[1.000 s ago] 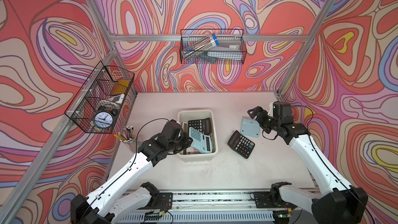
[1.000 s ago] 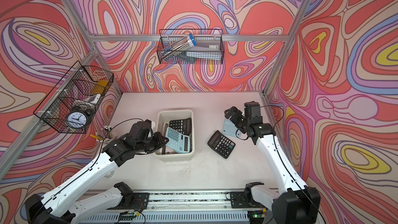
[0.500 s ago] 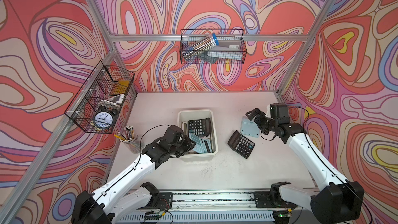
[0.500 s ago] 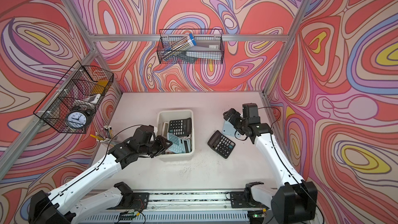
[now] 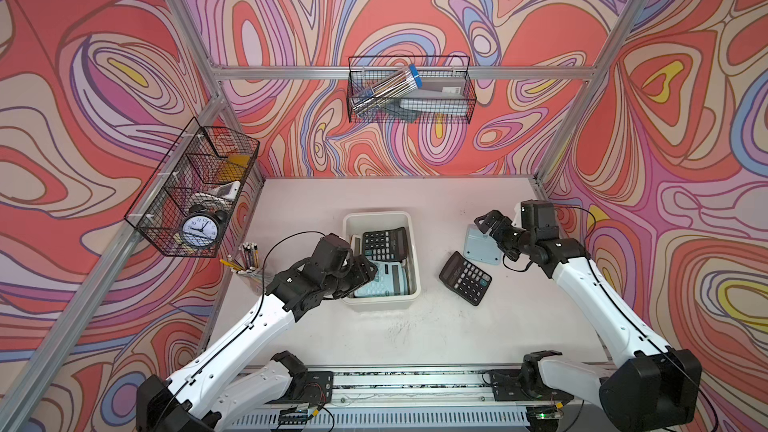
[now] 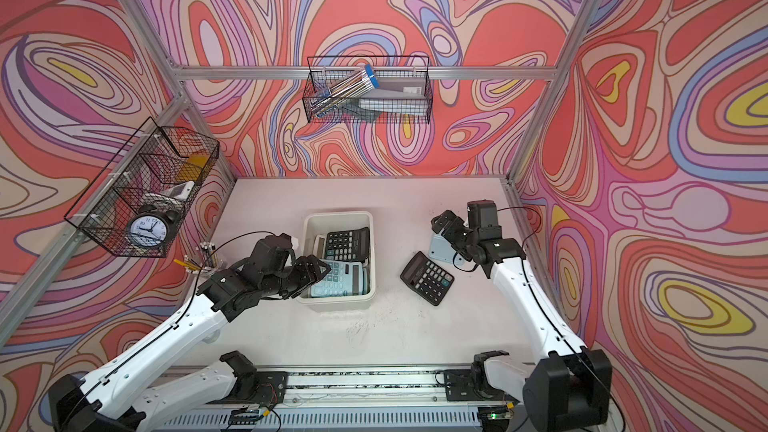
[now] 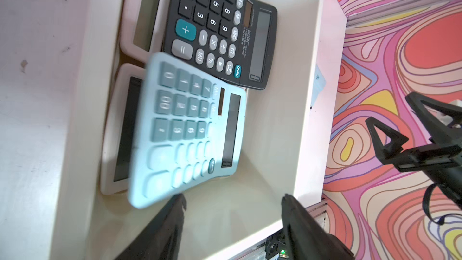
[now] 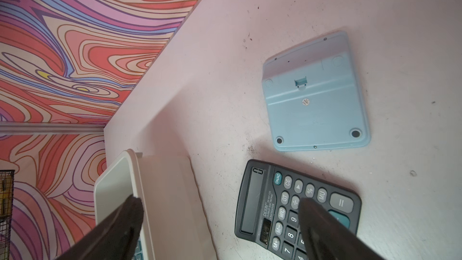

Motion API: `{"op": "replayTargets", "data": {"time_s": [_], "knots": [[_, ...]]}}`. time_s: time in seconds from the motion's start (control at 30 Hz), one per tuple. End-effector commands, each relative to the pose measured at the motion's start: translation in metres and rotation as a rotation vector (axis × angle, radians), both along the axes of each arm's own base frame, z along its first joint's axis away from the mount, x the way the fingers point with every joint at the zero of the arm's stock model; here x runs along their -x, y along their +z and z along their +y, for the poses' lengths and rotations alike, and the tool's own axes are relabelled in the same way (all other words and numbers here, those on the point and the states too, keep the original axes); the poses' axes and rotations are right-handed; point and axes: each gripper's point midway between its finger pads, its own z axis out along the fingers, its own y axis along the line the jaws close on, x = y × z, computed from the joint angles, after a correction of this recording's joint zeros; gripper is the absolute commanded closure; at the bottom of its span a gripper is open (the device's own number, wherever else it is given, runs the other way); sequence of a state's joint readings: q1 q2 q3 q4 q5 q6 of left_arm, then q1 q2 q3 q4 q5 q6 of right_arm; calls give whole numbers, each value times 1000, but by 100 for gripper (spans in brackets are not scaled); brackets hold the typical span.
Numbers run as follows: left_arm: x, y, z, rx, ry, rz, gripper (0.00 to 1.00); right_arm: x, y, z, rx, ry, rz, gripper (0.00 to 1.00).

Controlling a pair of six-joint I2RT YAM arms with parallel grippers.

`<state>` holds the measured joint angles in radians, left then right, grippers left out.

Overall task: Put the calculator in the storage box
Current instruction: Place the calculator in the storage box.

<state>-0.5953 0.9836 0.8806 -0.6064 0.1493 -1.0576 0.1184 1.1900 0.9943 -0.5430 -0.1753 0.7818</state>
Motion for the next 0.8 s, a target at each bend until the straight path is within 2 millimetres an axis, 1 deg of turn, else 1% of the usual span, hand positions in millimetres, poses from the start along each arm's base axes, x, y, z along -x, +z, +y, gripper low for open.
{"op": "replayTargets", "data": {"time_s": [0.0, 0.17, 0.33, 0.43, 0.5, 0.6, 0.77], "knots": [[2, 4, 14, -100, -13, -21, 23, 0, -9, -7, 48, -6, 19, 2], [-5, 16, 10, -132, -59, -60, 14, -1, -13, -9, 78, -1, 20, 2], [-19, 29, -10, -154, -177, -104, 7, 1, -26, -11, 105, 20, 34, 2], [-33, 39, -24, -174, -237, -139, 1, 4, -38, -14, 95, 30, 49, 2], [-44, 49, -36, -178, -284, -166, 1, 8, -49, -17, 78, 25, 62, 2], [-60, 59, -49, -212, -327, -190, 1, 13, -62, -24, 65, 7, 88, 2], [-83, 71, -79, -240, -406, -227, 1, 26, -83, -38, 63, -26, 137, 2]]}}
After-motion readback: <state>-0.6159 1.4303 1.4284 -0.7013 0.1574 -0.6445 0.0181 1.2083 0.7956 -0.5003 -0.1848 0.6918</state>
